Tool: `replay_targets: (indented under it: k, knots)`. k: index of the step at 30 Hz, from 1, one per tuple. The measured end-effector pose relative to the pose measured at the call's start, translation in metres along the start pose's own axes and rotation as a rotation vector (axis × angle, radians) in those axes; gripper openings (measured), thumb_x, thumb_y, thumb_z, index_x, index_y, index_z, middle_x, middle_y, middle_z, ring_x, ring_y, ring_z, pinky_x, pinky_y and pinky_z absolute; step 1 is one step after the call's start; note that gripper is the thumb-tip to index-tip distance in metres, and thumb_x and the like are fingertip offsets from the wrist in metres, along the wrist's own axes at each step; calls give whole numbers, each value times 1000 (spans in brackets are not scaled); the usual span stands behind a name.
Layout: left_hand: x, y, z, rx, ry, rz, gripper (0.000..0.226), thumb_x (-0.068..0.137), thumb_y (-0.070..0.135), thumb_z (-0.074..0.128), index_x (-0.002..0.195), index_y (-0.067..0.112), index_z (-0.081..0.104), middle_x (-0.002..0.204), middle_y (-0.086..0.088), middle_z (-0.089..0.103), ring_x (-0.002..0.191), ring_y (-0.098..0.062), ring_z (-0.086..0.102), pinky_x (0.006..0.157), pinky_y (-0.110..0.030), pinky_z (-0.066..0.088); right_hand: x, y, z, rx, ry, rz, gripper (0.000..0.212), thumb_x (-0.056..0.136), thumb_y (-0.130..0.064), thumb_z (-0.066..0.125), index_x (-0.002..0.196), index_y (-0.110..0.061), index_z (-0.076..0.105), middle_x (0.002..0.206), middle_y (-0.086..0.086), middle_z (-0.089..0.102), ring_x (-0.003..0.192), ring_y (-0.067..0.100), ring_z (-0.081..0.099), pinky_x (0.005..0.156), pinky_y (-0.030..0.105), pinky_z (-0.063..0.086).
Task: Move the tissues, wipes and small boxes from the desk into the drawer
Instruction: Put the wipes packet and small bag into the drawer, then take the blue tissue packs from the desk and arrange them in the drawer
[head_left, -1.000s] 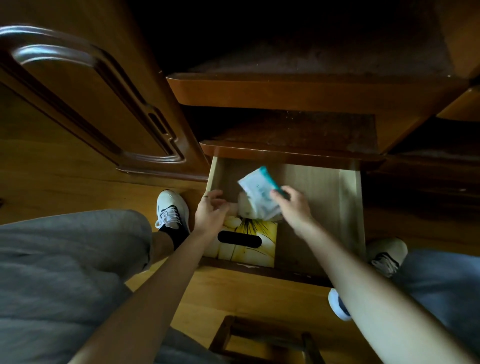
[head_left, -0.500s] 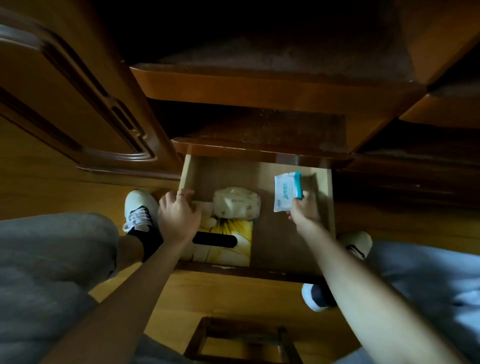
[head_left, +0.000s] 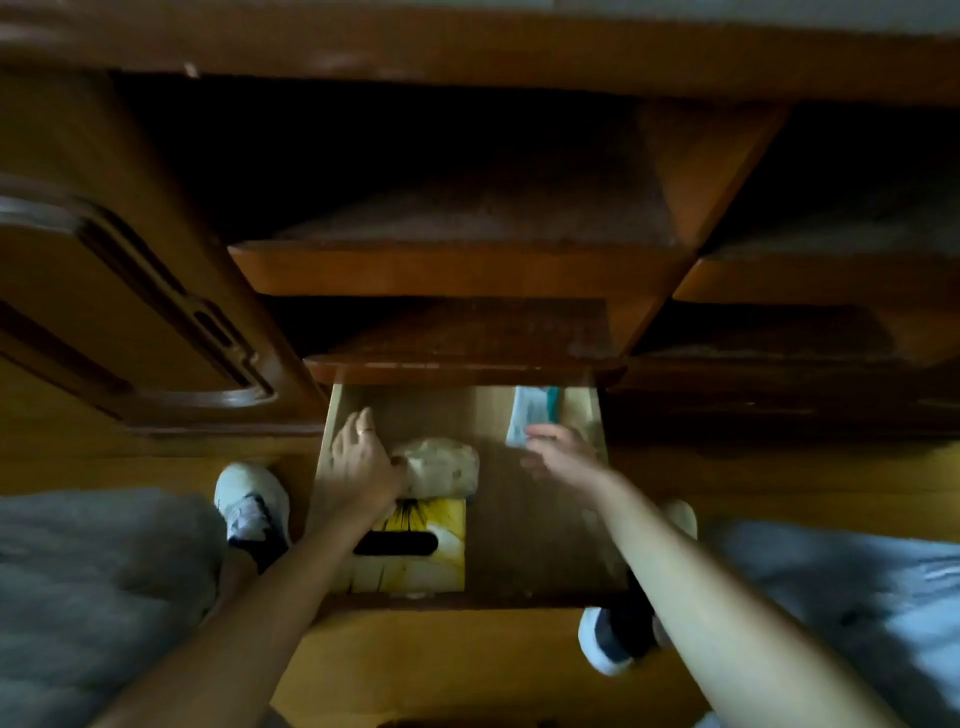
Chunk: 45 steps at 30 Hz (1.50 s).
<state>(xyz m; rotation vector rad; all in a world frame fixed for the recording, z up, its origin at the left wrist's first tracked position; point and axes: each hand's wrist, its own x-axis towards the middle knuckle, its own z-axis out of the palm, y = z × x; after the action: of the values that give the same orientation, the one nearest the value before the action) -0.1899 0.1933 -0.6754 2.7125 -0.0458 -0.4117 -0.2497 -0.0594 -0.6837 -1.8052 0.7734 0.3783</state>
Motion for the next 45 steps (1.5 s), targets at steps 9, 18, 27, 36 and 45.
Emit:
replay_targets:
  k: [9,18,27,36,45]
  knots:
    - [-51,166,-201,30,444,685,19,90,38,59,108,40,67,91,17,73,79,-5,70,61,-24,52,-128,-187,-137,-14,58,-692,24,90,-33,62,106,-48,72,105,-10,77,87,9,74,66,23,56]
    - [13,281,-345,-73,714,797,20,88,34,60,105,34,69,100,8,67,97,-17,64,69,-31,51,-141,-316,-248,-315,536,-924,22,96,-25,63,111,-40,69,106,-19,73,102,-2,66,88,23,52]
    - [134,305,-328,183,597,744,42,90,38,57,128,22,61,133,0,57,126,-22,47,101,-38,43,-13,-373,-292,-805,840,-609,63,97,-47,54,151,-24,31,154,11,41,134,30,47,104,46,45]
    - [191,365,-323,129,462,1004,37,91,47,55,123,31,60,127,11,57,118,-10,51,98,-31,45,73,-448,-345,-762,1115,-584,88,83,-71,59,151,-23,29,163,17,23,149,38,23,116,51,30]
    - [220,379,-321,10,456,946,70,81,64,49,143,34,35,135,2,53,112,-18,58,88,-33,45,89,-487,-377,-938,868,-381,96,72,-91,45,140,-23,53,141,11,58,128,33,54,105,43,41]
